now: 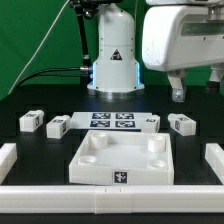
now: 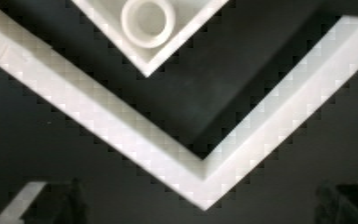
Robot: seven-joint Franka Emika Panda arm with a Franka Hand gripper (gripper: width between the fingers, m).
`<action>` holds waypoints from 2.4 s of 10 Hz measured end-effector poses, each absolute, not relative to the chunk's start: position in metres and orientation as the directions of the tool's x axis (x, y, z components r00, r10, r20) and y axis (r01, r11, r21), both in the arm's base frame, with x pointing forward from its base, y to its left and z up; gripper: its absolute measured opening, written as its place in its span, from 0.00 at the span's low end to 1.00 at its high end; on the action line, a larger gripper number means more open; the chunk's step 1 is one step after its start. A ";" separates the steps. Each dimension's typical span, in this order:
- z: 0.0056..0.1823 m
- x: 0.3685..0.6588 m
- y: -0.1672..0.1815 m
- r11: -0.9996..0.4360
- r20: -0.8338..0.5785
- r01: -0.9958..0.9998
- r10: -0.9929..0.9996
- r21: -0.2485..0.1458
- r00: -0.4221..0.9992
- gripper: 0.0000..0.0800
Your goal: Assemble one leg
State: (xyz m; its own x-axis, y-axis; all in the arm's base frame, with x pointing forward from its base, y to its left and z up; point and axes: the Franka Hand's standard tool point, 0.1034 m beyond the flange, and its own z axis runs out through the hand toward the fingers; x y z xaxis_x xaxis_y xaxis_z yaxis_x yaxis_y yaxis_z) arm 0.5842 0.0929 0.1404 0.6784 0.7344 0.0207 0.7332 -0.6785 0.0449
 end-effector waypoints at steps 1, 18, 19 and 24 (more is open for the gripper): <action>0.139 0.578 0.090 -0.610 0.003 0.791 0.792 0.038 0.611 0.81; 0.065 0.510 0.066 -0.382 0.068 0.919 0.924 0.100 0.377 0.81; 0.064 0.508 0.065 -0.353 0.062 0.930 0.935 0.100 0.348 0.81; 0.052 0.479 0.045 -0.097 -0.014 0.992 0.995 0.077 0.099 0.81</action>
Offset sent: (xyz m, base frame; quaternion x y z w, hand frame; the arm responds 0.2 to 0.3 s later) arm -0.0346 -0.0250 -0.0200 0.0615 -0.0359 -0.1290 0.9891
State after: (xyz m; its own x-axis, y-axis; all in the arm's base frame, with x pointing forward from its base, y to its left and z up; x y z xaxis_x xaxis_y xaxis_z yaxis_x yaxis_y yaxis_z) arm 0.4792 0.0447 0.0523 0.0987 0.9950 -0.0142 0.9923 -0.0973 0.0770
